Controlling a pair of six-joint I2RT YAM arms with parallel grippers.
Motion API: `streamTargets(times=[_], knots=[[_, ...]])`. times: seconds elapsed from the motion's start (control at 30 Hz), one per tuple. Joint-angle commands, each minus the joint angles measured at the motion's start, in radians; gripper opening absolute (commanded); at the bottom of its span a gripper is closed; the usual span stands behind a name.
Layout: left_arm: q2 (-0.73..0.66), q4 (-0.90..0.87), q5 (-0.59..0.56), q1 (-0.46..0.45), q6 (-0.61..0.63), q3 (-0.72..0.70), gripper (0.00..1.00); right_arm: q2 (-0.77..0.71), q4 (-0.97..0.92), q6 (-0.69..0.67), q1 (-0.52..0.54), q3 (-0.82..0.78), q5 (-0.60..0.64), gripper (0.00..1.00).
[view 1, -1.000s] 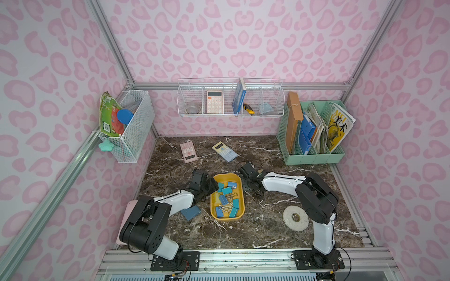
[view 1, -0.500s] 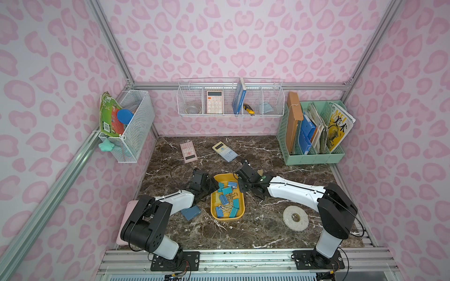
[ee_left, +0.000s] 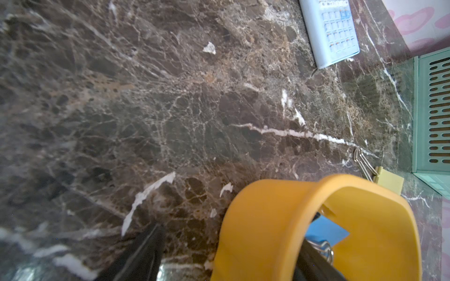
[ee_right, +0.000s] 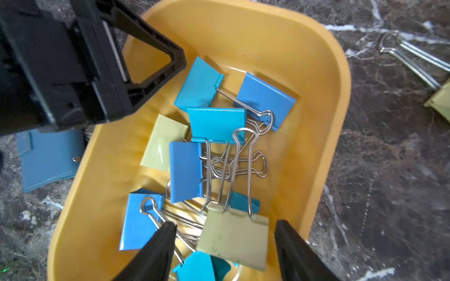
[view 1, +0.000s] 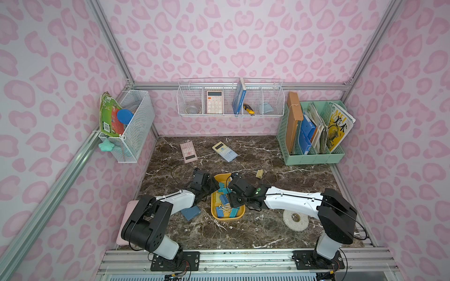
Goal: Put the binder clips in the storage box
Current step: Place the binder clip in the storage box, then pick up the binder clip at the center of the board.
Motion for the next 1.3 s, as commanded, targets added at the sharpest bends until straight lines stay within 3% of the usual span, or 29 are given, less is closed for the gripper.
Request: streamTargets(times=[0.0,0.23,0.3,0.63,0.8,1.27], knots=[[0.044,-0.439,0.072,-0.011,-0.01,-0.03,0.78,-0.068,0.072,-0.098,-0.057,-0.023,-0.013,0.73],[0.036,-0.43,0.087,-0.011,0.004,-0.025,0.78,-0.249,0.166,-0.558,-0.323,-0.165,-0.177,0.76],[0.039,-0.426,0.094,-0.011,0.008,-0.021,0.78,-0.25,0.123,-0.671,-0.407,-0.157,-0.287,0.77],[0.091,-0.408,0.129,-0.011,0.033,0.012,0.78,-0.166,-0.001,-1.002,-0.572,-0.067,-0.441,0.77],[0.101,-0.403,0.131,-0.011,0.038,0.016,0.78,-0.083,-0.02,-1.081,-0.623,-0.057,-0.452,0.77],[0.127,-0.398,0.14,-0.011,0.048,0.025,0.78,0.102,0.023,-1.085,-0.652,-0.004,-0.422,0.78]])
